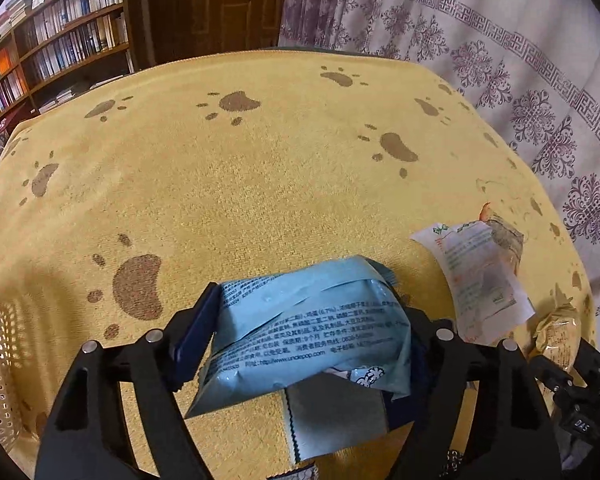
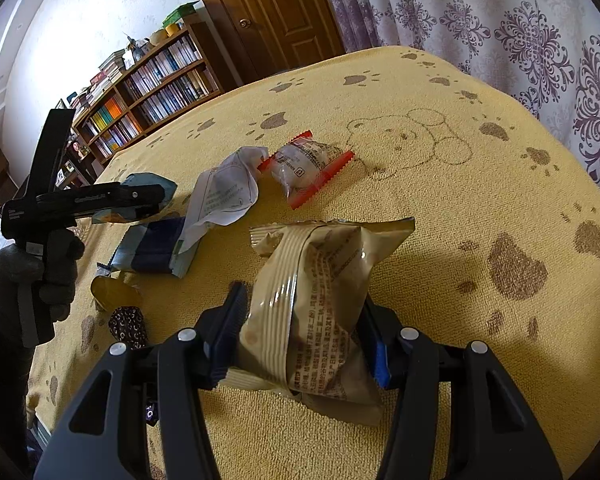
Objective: Organize snacks
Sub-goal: 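Carry the light-blue packet to the white basket and release it with the left tool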
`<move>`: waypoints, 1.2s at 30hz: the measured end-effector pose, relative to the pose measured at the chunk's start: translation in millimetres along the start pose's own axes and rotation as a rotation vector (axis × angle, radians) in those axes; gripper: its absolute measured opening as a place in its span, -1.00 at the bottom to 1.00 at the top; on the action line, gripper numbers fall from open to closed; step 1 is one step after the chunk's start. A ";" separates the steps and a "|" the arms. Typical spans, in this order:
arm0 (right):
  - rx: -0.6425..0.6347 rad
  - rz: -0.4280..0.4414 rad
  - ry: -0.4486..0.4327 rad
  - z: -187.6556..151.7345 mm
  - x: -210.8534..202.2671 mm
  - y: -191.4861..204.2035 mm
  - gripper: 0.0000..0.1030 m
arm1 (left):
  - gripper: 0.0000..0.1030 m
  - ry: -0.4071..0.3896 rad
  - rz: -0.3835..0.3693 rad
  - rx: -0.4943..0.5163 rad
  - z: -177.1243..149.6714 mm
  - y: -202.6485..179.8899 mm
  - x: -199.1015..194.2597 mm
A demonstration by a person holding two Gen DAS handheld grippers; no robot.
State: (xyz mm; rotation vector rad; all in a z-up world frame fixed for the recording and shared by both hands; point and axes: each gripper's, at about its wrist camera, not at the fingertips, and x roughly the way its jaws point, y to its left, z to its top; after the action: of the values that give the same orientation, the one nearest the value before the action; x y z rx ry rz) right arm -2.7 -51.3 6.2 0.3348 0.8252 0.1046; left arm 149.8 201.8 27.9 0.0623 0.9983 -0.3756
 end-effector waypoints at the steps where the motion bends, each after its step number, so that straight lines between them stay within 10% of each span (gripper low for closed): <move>1: 0.000 0.000 0.000 -0.4 -0.2 0.2 0.04 | 0.54 -0.005 -0.001 -0.005 0.2 0.7 -1.6; 23: -0.004 -0.007 -0.004 0.3 -0.4 0.4 0.04 | 0.54 -0.283 0.103 -0.151 -15.5 68.2 -123.1; 36: -0.013 -0.019 -0.010 -1.1 -0.7 1.5 0.05 | 0.54 -0.391 0.359 -0.307 -46.7 165.1 -179.8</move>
State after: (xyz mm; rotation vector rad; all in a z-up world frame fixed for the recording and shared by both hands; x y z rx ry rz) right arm -3.9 -49.8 6.5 0.3150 0.8179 0.0900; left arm 80.7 416.7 132.0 -0.1061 0.6305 0.0968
